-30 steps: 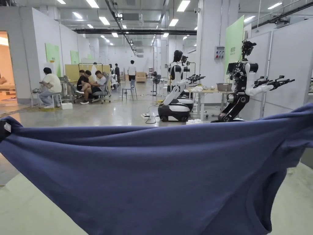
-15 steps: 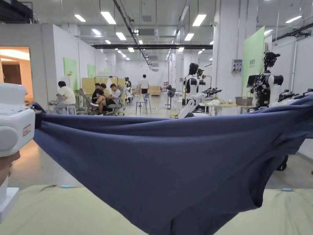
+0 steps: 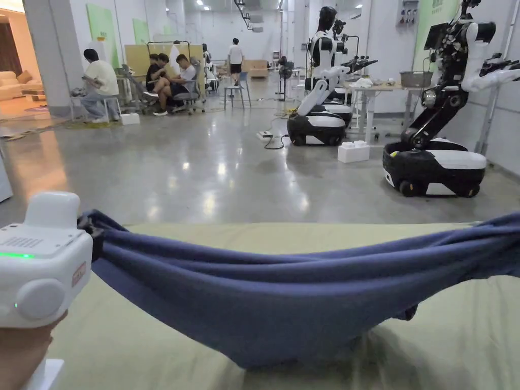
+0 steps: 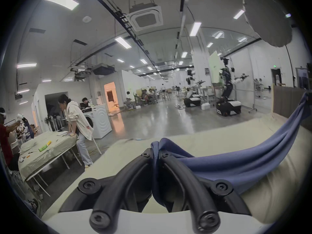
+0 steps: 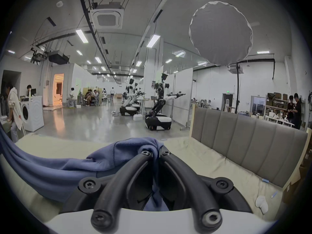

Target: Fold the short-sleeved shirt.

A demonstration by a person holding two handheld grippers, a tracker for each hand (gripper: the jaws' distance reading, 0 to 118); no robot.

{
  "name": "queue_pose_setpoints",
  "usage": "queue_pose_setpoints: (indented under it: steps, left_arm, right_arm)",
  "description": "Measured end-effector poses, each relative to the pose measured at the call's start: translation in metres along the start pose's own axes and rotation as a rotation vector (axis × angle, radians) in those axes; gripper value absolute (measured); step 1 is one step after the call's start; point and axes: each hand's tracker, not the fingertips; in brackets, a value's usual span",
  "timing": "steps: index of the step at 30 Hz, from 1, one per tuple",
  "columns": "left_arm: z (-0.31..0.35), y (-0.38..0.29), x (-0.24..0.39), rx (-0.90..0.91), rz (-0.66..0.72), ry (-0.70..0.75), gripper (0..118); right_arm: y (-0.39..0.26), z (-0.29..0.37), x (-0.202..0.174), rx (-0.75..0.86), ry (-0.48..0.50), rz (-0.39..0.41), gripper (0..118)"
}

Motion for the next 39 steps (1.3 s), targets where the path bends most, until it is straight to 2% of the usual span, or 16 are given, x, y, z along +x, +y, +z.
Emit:
queue_pose_setpoints:
  steps: [3, 13, 21, 25, 29, 30, 33, 34, 35, 36, 37, 38, 39]
  left_arm:
    - [0.023, -0.032, -0.001, -0.047, -0.003, -0.047, 4]
    - [0.161, -0.108, -0.041, -0.152, 0.103, -0.091, 4]
    - [0.268, -0.172, -0.065, -0.209, 0.151, -0.129, 4]
    - [0.298, -0.203, -0.072, -0.27, 0.202, -0.147, 4]
    - [0.298, -0.232, -0.068, -0.401, 0.184, -0.15, 6]
    - [0.296, -0.238, -0.067, -0.419, 0.176, -0.139, 8]
    - [0.289, -0.252, -0.064, -0.498, 0.184, -0.114, 14]
    - [0.286, -0.256, -0.066, -0.531, 0.196, -0.116, 26]
    - [0.286, -0.258, -0.066, -0.563, 0.212, -0.12, 49]
    - [0.286, -0.26, -0.069, -0.58, 0.22, -0.121, 85]
    - [0.289, -0.259, -0.072, -0.564, 0.226, -0.127, 109]
    - [0.3, -0.254, -0.077, -0.523, 0.235, -0.139, 110]
    - [0.307, -0.249, -0.081, -0.508, 0.226, -0.14, 110]
  right_arm:
    - [-0.026, 0.034, 0.015, -0.029, 0.01, 0.025, 6]
    - [-0.091, 0.205, 0.079, -0.088, 0.069, 0.003, 6]
    - [-0.139, 0.309, 0.107, -0.154, 0.07, -0.008, 6]
    - [-0.17, 0.337, 0.114, -0.222, 0.084, 0.021, 6]
    - [-0.199, 0.339, 0.109, -0.332, 0.095, 0.142, 6]
    - [-0.206, 0.338, 0.107, -0.351, 0.088, 0.174, 6]
    - [-0.223, 0.333, 0.108, -0.411, 0.062, 0.177, 6]
    - [-0.229, 0.333, 0.112, -0.415, 0.095, 0.146, 7]
    - [-0.234, 0.333, 0.116, -0.419, 0.12, 0.124, 11]
    - [-0.239, 0.333, 0.12, -0.428, 0.092, 0.131, 28]
    - [-0.241, 0.334, 0.121, -0.457, 0.061, 0.123, 75]
    - [-0.241, 0.337, 0.125, -0.491, 0.062, 0.091, 107]
    - [-0.237, 0.344, 0.128, -0.47, 0.081, 0.073, 118]
